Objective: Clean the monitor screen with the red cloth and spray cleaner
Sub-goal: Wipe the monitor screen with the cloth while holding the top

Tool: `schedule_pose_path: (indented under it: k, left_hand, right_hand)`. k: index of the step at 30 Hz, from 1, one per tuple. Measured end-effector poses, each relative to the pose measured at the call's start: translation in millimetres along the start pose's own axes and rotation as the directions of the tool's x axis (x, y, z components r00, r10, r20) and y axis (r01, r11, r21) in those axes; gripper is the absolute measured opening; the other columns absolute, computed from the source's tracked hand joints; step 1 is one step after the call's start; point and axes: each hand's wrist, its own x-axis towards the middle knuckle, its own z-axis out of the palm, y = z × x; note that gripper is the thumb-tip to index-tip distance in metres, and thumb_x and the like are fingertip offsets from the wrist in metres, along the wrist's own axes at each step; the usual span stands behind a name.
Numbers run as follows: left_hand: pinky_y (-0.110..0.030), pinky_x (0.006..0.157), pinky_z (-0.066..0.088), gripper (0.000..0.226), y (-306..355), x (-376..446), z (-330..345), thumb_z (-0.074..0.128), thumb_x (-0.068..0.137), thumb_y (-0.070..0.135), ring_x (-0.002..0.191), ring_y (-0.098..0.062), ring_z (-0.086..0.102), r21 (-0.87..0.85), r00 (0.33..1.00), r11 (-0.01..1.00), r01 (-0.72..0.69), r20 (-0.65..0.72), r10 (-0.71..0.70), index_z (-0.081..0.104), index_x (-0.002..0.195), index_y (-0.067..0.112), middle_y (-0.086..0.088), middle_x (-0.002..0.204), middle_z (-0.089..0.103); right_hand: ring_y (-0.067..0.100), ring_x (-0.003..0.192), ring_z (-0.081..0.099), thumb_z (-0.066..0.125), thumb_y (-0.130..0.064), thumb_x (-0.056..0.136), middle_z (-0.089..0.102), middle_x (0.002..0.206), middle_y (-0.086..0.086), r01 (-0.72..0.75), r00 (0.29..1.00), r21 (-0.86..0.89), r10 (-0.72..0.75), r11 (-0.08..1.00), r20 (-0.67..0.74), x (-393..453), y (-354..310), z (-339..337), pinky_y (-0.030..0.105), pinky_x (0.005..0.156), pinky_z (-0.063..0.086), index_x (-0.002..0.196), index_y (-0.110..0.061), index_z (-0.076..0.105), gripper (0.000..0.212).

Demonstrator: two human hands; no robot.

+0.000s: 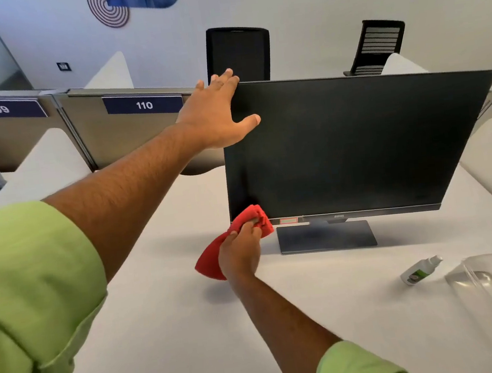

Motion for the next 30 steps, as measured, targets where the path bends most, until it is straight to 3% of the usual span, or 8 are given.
schedule_pose_path:
  k: [8, 13, 15, 18, 21, 24, 27, 30]
  left_hand:
    - [-0.044, 0.125, 0.008, 0.096, -2, 2, 0, 0.040, 0.089, 0.075, 0.155, -0.027, 0.011, 0.063, 0.999, 0.998, -0.006, 0.042, 0.003, 0.015, 0.159, 0.014, -0.006, 0.168, 0.010]
    - [-0.044, 0.125, 0.007, 0.097, -2, 3, -2, 0.040, 0.090, 0.074, 0.155, -0.027, 0.009, 0.090, 0.999, 0.996, -0.022, 0.050, 0.018, 0.012, 0.160, 0.013, -0.007, 0.169, 0.006]
    - [-0.045, 0.125, 0.005, 0.097, 1, 2, 0, 0.040, 0.090, 0.074, 0.155, -0.027, 0.007, 0.102, 0.998, 0.994, -0.047, 0.042, 0.042, 0.008, 0.160, 0.014, -0.006, 0.169, 0.001]
    - [-0.048, 0.124, 0.001, 0.096, -4, 2, 1, 0.036, 0.091, 0.075, 0.155, -0.027, 0.001, 0.138, 0.996, 0.989, -0.056, 0.075, 0.046, 0.002, 0.160, 0.017, -0.004, 0.169, -0.006]
    - [-0.053, 0.123, 0.001, 0.088, -14, -2, 6, 0.033, 0.095, 0.070, 0.155, -0.029, -0.003, 0.074, 0.998, 0.997, -0.026, 0.051, 0.022, -0.003, 0.160, 0.023, 0.001, 0.169, -0.009]
    - [-0.053, 0.121, -0.001, 0.080, -11, -30, 29, 0.037, 0.099, 0.058, 0.155, -0.025, -0.005, -0.163, 0.992, 0.983, 0.082, -0.083, -0.096, -0.006, 0.160, 0.028, 0.007, 0.168, -0.009]
    - [-0.049, 0.122, 0.007, 0.073, 8, -77, 68, 0.045, 0.102, 0.046, 0.155, -0.022, 0.008, -0.492, 0.934, 0.833, 0.254, -0.099, -0.343, 0.008, 0.160, 0.022, 0.005, 0.169, 0.005]
    - [-0.042, 0.115, 0.035, 0.058, 30, -121, 102, 0.042, 0.102, 0.051, 0.141, -0.027, 0.043, -0.676, 0.835, 0.530, 0.512, 0.248, -0.491, 0.045, 0.146, 0.013, -0.007, 0.151, 0.048]
  right_hand:
    - [0.030, 0.142, 0.053, 0.047, -0.031, 0.110, 0.046, 0.160, -0.002, 0.021, 0.988, 0.032, -0.025, 0.999, 0.152, -18, -17, 16, 0.046, 0.118, 0.046, 0.165, -0.022, 0.024, 0.060]
    - [0.029, 0.131, 0.059, 0.048, -0.018, 0.110, 0.060, 0.144, 0.003, -0.086, 0.869, 0.209, -0.029, 0.974, 0.494, -16, -10, 6, 0.045, 0.114, 0.049, 0.150, -0.020, 0.050, 0.041]
    - [0.026, 0.117, 0.063, 0.045, -0.012, 0.107, 0.067, 0.127, 0.006, -0.157, 0.840, 0.294, -0.029, 0.943, 0.542, -18, -6, 2, 0.040, 0.103, 0.052, 0.137, -0.017, 0.062, 0.035]
    - [0.022, 0.086, 0.064, 0.049, -0.006, 0.097, 0.069, 0.096, 0.010, -0.319, 0.848, 0.516, -0.003, 0.795, 0.530, -16, 5, -25, 0.037, 0.082, 0.050, 0.101, -0.015, 0.072, 0.024]
    - [0.026, 0.083, 0.069, 0.052, -0.011, 0.097, 0.074, 0.095, 0.014, -0.498, 0.802, 0.668, 0.002, 0.553, 0.597, -10, 29, -63, 0.042, 0.081, 0.058, 0.105, -0.011, 0.075, 0.024]
    - [0.029, 0.073, 0.071, 0.052, -0.019, 0.093, 0.073, 0.085, 0.016, -0.567, 0.785, 0.736, -0.028, 0.370, 0.619, -5, 50, -97, 0.040, 0.073, 0.062, 0.094, -0.007, 0.075, 0.025]
    - [0.025, 0.063, 0.068, 0.061, -0.036, 0.083, 0.069, 0.068, 0.007, -0.558, 0.804, 0.795, -0.080, 0.237, 0.589, -4, 64, -123, 0.037, 0.069, 0.061, 0.078, -0.014, 0.071, 0.025]
    - [0.027, 0.077, 0.074, 0.059, -0.056, 0.093, 0.075, 0.083, 0.007, -0.544, 0.801, 0.805, -0.140, 0.236, 0.582, -3, 73, -138, 0.043, 0.078, 0.061, 0.094, -0.019, 0.080, 0.042]
